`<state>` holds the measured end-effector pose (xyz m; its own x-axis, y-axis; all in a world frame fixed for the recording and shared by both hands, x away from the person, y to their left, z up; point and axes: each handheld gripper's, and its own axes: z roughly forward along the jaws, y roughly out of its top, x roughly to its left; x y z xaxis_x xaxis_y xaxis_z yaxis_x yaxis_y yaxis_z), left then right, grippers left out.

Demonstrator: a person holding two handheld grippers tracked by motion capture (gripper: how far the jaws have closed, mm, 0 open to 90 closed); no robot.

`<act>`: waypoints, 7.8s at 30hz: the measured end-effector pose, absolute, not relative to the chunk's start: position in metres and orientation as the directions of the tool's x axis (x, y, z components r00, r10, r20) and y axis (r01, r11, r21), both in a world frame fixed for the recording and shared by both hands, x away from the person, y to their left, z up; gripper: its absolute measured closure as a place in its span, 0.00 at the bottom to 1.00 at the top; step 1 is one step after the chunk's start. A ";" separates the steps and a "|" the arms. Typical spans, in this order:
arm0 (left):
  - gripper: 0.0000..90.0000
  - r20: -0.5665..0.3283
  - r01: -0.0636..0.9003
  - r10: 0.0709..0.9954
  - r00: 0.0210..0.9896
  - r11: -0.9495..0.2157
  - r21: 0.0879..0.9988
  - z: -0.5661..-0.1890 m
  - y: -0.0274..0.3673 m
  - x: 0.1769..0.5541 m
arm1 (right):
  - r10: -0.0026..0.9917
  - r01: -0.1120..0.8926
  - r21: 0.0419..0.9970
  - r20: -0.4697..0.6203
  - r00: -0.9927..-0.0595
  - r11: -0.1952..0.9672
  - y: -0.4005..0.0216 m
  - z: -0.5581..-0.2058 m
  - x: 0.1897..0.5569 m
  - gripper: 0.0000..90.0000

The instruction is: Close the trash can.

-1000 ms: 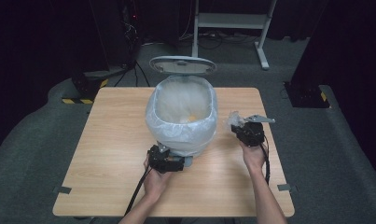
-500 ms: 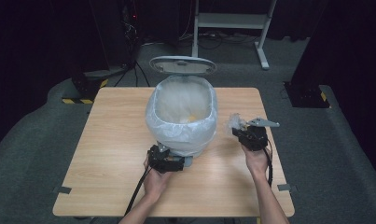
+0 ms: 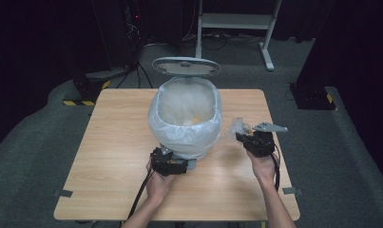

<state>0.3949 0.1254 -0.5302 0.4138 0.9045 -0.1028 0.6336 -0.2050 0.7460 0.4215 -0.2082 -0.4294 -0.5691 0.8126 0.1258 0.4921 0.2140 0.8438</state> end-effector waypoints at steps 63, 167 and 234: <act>0.02 -0.106 0.638 0.905 0.411 -0.202 0.743 -0.530 0.126 0.395 | 0.685 0.367 0.909 0.141 -0.714 0.196 -0.209 -0.342 0.376 0.99; 0.02 -0.118 0.637 0.908 0.402 -0.185 0.749 -0.531 0.125 0.395 | 0.555 0.328 0.891 0.108 -0.825 0.314 -0.090 -0.298 0.437 0.59; 0.02 -0.106 0.637 0.905 0.412 -0.203 0.744 -0.530 0.126 0.395 | 0.636 0.300 0.929 0.099 -0.765 0.216 -0.154 -0.316 0.392 0.46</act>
